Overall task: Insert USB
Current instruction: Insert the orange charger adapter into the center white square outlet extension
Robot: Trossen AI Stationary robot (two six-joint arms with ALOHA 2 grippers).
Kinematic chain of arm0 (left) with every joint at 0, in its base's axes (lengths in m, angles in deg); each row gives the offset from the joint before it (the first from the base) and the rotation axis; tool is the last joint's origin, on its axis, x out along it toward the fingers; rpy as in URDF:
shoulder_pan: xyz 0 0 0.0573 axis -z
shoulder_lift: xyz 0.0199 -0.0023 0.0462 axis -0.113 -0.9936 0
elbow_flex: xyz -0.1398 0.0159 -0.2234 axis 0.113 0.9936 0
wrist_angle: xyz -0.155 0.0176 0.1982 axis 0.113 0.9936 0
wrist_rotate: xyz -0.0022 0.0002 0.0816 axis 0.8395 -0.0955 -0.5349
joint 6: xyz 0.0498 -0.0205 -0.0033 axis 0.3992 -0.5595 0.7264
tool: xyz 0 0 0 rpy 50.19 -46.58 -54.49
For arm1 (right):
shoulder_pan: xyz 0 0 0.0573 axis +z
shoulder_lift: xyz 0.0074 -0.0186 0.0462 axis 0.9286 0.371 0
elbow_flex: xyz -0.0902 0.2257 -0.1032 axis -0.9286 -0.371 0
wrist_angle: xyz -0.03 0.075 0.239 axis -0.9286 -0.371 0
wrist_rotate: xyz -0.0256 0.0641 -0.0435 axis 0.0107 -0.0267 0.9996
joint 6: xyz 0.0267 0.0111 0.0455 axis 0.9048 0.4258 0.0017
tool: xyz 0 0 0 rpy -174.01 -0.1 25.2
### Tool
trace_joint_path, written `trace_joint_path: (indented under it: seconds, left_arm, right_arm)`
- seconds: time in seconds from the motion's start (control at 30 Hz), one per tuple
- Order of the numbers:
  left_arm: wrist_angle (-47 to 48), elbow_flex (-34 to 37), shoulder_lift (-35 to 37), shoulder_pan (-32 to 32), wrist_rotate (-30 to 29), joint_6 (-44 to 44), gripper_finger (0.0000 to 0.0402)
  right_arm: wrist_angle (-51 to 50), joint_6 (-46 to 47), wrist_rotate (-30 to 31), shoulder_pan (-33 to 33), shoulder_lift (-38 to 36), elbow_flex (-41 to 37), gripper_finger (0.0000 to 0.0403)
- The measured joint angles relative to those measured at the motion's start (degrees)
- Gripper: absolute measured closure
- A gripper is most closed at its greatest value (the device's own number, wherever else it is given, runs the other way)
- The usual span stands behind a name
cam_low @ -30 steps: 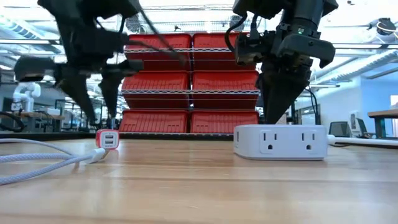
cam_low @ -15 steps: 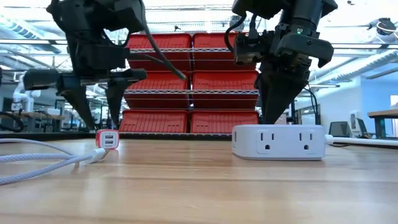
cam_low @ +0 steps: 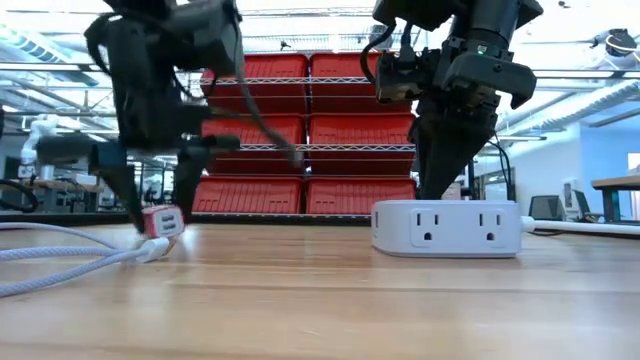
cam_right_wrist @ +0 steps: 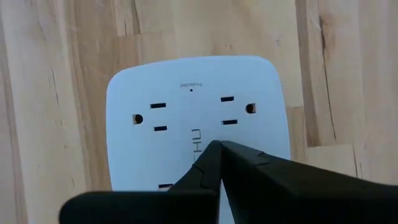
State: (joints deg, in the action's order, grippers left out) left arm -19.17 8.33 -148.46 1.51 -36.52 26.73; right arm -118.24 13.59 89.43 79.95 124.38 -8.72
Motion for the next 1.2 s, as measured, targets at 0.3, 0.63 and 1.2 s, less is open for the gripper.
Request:
trace_joint_path:
  seconds: [0.3, 0.63, 1.2]
  left_arm:
    - [0.53, -0.62, -0.76, 0.91, -0.24, -0.2, 0.025]
    - [-2.62, -2.85, 6.01, 1.89, 7.51, -6.0, 0.0251]
    - [-54.85, 1.57, 3.87, -5.7, 50.08, -14.08, 0.0251]
  right_arm:
    - [-0.02, 0.02, 0.17, 0.39, 0.02, 0.0, 0.0403]
    - [0.81, 0.4, 0.44, 1.56, 0.03, 0.0, 0.0403]
    - [7.28, -3.53, 1.7, 1.61, 0.13, -0.04, 0.0403]
